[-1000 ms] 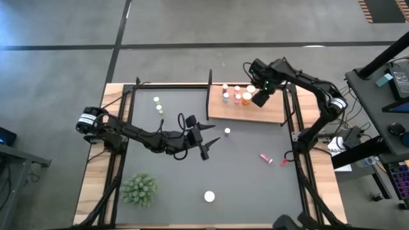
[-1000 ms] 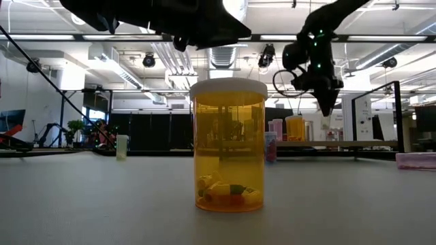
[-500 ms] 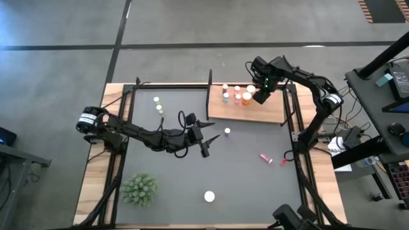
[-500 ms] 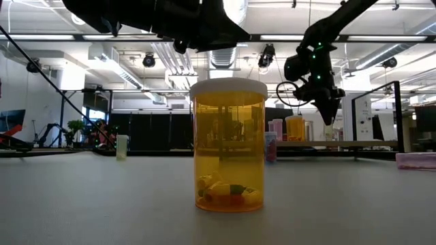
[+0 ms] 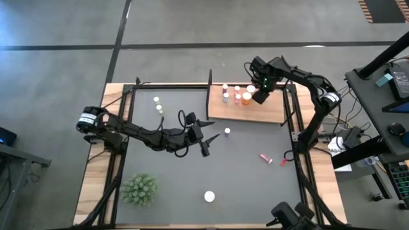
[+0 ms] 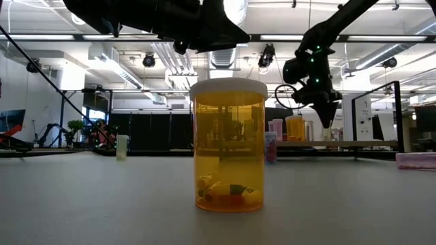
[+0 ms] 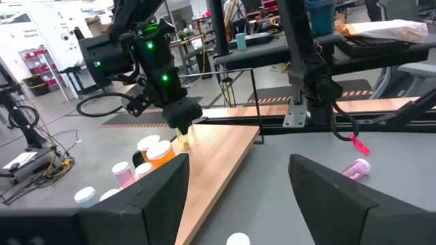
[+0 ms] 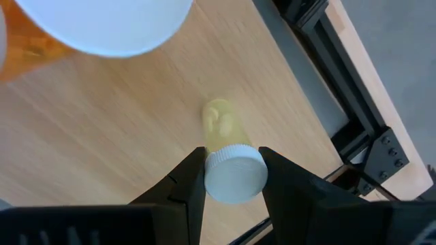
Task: Pick and place medicine bottles onto shelf by color
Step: Put the bottom yellow pill bottle on the shelf
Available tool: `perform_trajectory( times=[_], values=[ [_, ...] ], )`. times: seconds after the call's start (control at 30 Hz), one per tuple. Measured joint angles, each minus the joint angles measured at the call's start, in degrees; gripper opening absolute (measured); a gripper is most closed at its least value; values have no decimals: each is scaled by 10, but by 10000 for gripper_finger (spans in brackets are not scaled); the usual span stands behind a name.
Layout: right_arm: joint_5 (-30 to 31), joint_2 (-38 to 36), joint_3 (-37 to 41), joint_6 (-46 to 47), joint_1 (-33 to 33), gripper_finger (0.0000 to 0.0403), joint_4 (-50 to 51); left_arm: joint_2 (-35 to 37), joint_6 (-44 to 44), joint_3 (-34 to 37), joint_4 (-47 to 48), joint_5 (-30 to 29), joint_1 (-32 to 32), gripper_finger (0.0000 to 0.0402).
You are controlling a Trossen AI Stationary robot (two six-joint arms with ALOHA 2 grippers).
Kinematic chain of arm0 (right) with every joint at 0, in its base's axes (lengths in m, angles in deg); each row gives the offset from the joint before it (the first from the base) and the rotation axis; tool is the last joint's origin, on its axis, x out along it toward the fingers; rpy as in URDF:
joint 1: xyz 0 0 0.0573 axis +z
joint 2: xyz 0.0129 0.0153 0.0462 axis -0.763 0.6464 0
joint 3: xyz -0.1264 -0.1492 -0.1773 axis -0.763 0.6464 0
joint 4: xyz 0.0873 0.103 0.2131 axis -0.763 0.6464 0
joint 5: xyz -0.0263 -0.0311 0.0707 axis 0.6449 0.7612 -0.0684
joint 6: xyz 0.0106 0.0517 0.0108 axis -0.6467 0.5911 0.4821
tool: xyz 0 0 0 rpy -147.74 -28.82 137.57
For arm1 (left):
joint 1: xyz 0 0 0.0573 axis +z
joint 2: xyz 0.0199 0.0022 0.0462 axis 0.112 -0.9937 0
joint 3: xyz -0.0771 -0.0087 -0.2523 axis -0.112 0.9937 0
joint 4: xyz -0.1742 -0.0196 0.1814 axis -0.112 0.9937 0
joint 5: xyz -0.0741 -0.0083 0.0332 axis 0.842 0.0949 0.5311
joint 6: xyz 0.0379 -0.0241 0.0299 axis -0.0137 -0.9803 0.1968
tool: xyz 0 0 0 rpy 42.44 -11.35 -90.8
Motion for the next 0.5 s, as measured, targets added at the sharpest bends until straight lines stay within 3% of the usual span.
perform_trajectory(
  times=[0.5],
  values=[
    [-1, 0, 0, 1, -1, 136, -22, 0, 0, 0, 0, 0, 0, 235]
  ],
)
